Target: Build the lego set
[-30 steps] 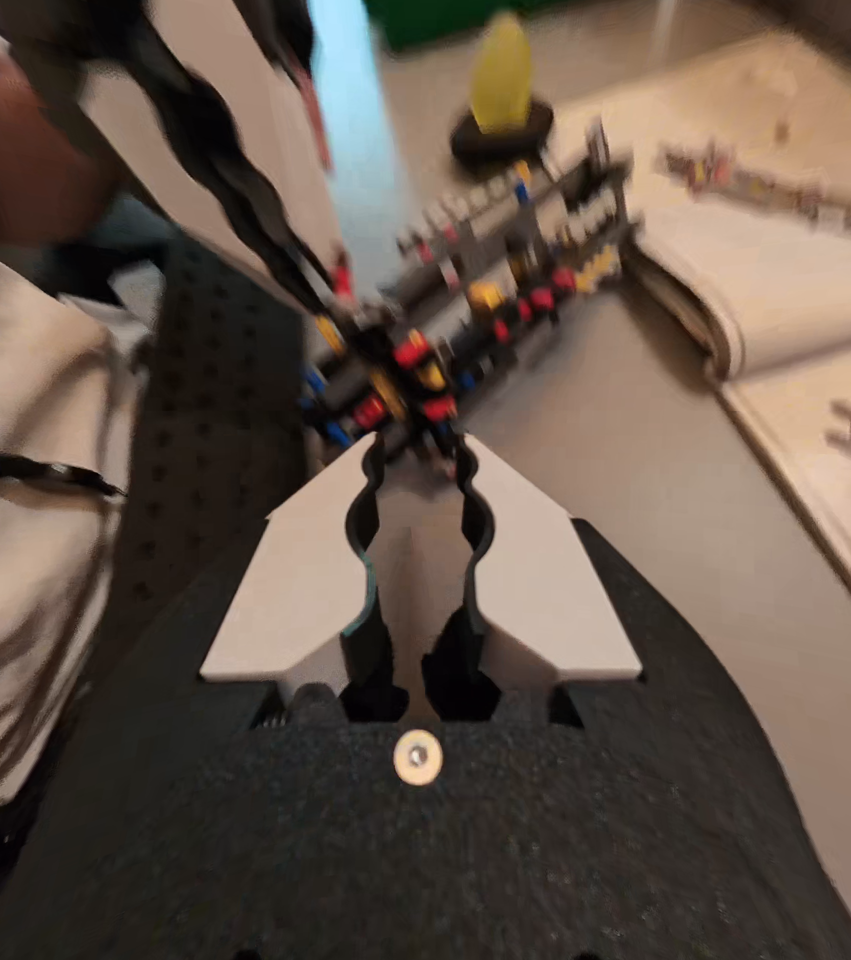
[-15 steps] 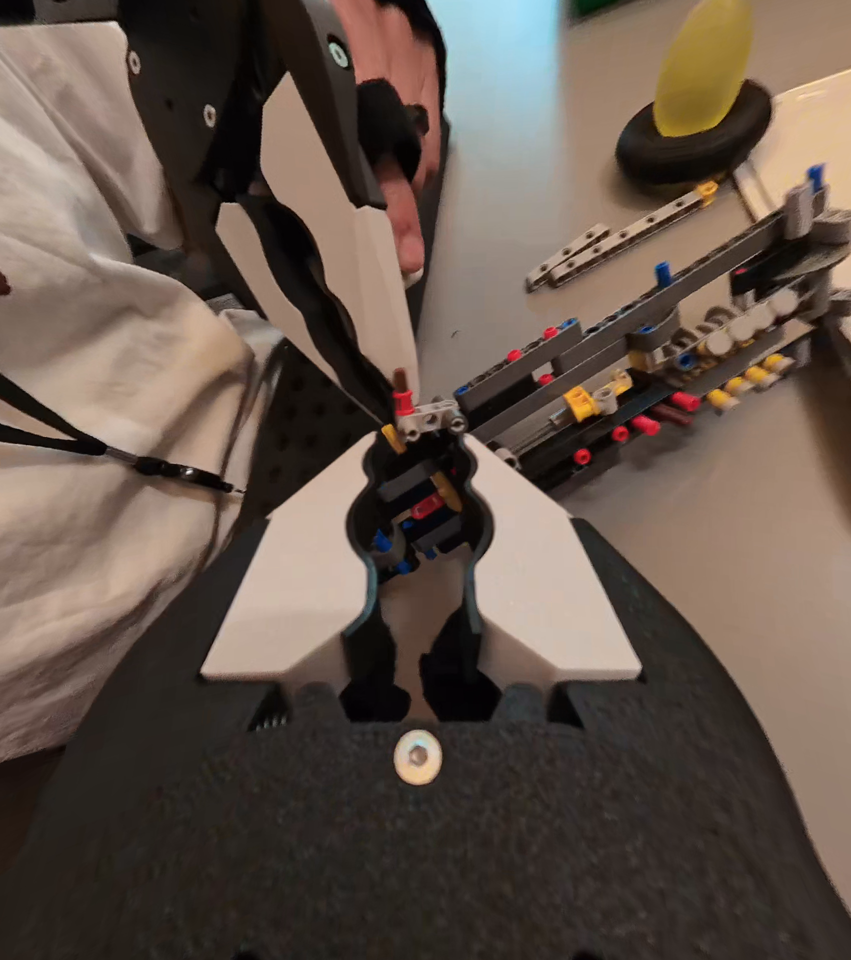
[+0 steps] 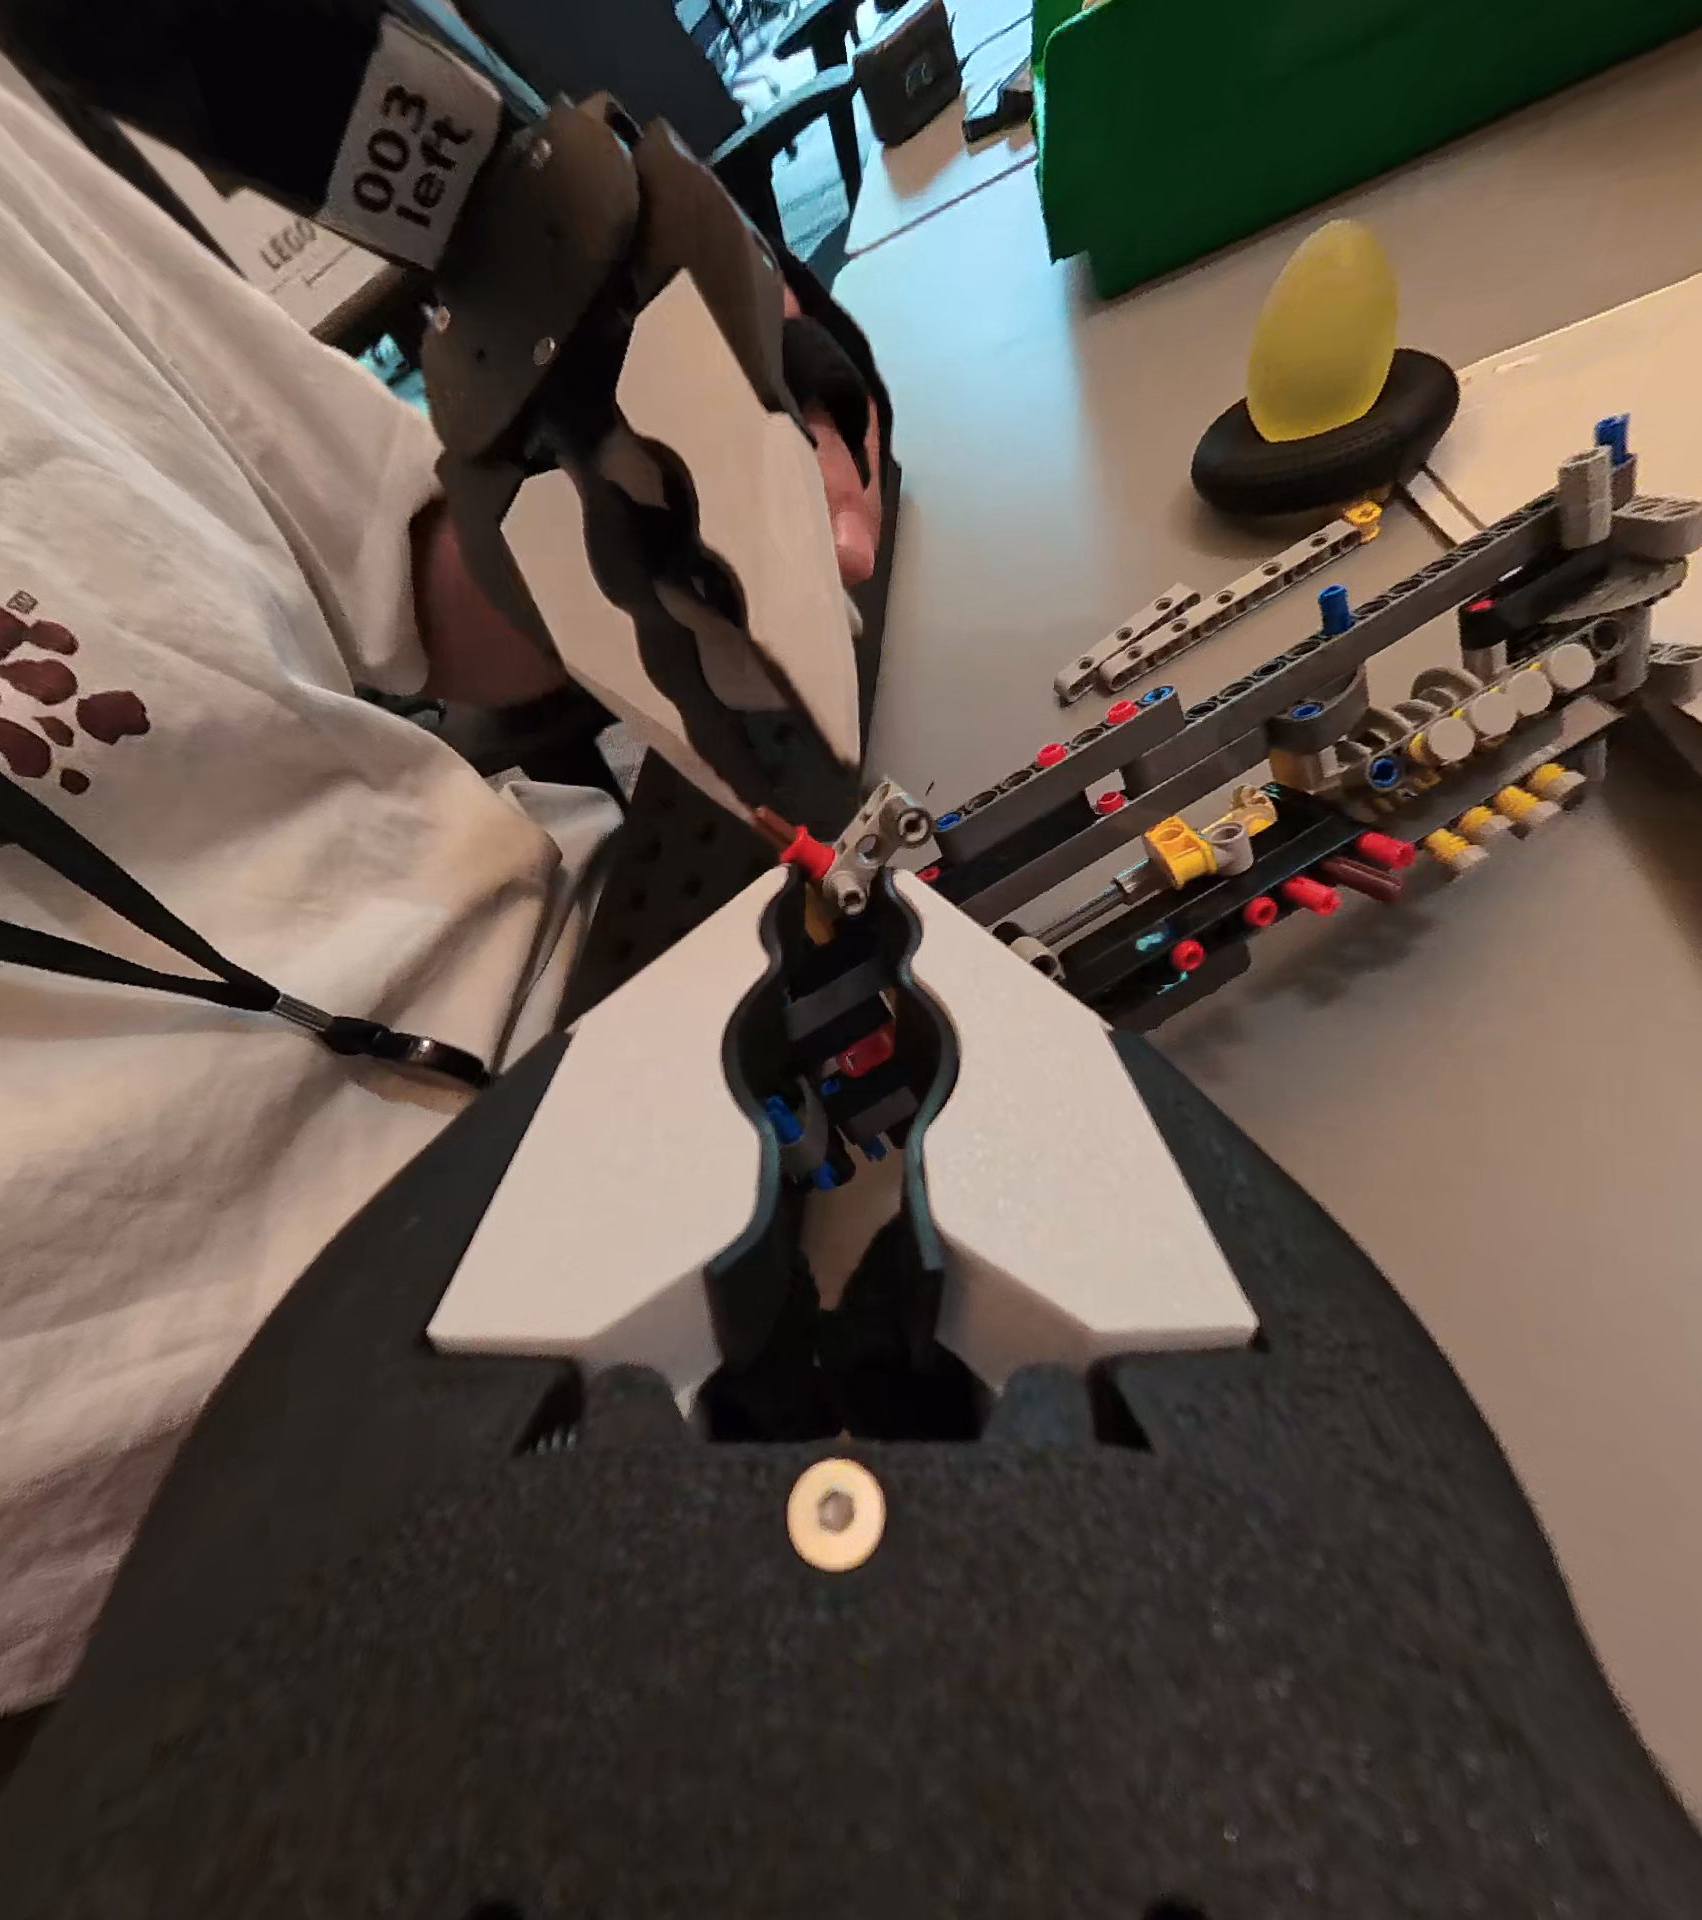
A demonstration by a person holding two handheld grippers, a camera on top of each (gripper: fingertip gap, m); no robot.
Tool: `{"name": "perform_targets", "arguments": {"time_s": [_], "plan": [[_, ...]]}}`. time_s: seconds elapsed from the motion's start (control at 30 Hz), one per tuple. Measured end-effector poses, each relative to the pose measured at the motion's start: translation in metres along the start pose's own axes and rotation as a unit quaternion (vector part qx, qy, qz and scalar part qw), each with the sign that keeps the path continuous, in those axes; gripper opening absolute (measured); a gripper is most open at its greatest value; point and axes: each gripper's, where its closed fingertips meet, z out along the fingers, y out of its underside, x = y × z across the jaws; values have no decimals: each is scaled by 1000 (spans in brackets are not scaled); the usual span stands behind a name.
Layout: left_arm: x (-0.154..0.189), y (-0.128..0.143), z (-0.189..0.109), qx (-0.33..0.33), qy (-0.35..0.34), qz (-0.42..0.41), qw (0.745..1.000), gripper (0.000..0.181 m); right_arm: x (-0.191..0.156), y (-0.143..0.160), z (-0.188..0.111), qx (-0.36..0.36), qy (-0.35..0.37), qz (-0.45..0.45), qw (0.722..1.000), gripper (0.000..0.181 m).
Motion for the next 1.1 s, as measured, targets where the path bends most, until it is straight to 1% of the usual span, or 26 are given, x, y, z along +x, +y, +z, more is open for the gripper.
{"name": "perform_targets", "arguments": {"time_s": [0.1, 0.17, 0.27, 0.33, 0.4, 0.47, 0.6, 0.67, 0.8, 0.87, 0.93, 1.0, 1.03, 1.1], "plan": [[-6, 0, -5, 42, 10, -84, 996, 22, 0, -4, 1, 36, 2, 15, 999, 12], [-10, -1, -2, 64, 36, -155, 985, 20, -1, -6, 2, 59, 3, 15, 998, 12], [-7, -6, 4, 90, 131, -274, 948, 25, 0, -6, 3, 80, 18, 3, 997, 12], [-12, -8, 5, 114, 156, -329, 924, 20, 1, -9, 0, 99, 27, 8, 995, 12], [-15, -6, 7, 120, 171, -364, 908, 14, 0, -9, -2, 114, 31, 10, 993, 12], [-15, -6, 10, 121, 180, -378, 900, 15, 0, -10, -4, 126, 46, 1, 991, 12], [-15, -8, 10, 127, 182, -382, 897, 15, 0, -11, -5, 135, 62, -17, 989, 12], [-11, -12, 9, 130, 201, -393, 888, 10, -1, -11, -4, 136, 60, -22, 989, 12], [-4, -12, 11, 119, 225, -412, 875, 10, -3, -10, -4, 136, 57, -26, 989, 12], [-4, -8, 13, 104, 224, -423, 872, 7, 0, -6, -3, 124, 68, -24, 990, 12], [-5, -8, 12, 107, 226, -422, 871, 6, 2, -6, -4, 127, 79, -30, 988, 13], [-3, -10, 11, 109, 235, -409, 875, 6, 1, -4, -14, 114, 81, -30, 990, 15], [-1, -8, 11, 102, 235, -399, 880, 6, 2, 0, -25, 104, 92, -30, 990, 19], [3, -8, 10, 95, 240, -377, 890, 6, 11, 12, -56, 73, 139, -36, 987, 19]]}}
